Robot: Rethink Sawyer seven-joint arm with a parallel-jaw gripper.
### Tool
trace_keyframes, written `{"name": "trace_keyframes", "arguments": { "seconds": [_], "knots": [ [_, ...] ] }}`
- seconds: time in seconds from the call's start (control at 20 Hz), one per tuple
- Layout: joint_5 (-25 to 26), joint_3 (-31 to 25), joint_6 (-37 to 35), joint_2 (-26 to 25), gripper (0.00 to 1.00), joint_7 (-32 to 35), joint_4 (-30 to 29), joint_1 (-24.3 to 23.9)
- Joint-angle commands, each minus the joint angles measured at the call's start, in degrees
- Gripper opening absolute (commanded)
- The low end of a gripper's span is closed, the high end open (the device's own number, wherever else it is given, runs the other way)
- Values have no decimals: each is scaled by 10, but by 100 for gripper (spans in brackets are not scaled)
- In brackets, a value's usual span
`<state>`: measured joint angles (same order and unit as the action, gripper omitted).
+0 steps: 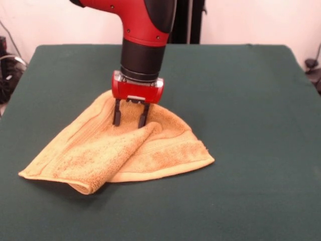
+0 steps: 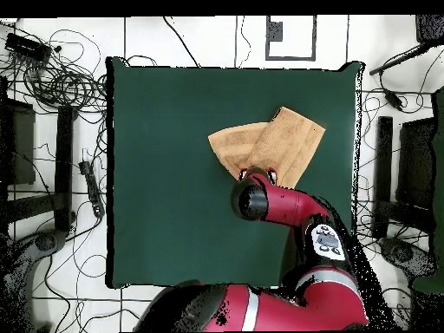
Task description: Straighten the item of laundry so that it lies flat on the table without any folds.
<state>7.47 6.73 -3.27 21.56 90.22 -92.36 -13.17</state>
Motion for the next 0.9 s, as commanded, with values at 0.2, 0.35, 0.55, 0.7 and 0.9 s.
{"name": "trace_keyframes", "arguments": {
  "seconds": [0.2, 0.35, 0.55, 0.7, 0.9],
  "knots": [
    [15, -61, -105, -75, 100, 53, -78, 18],
    [12, -47, -77, -73, 100, 70, -76, 31],
    [34, -75, 15, -72, 100, 81, -89, 4],
    [34, -87, 20, -71, 100, 80, -92, -8],
    [36, -88, 21, -71, 100, 76, -94, -7]
  ]
}}
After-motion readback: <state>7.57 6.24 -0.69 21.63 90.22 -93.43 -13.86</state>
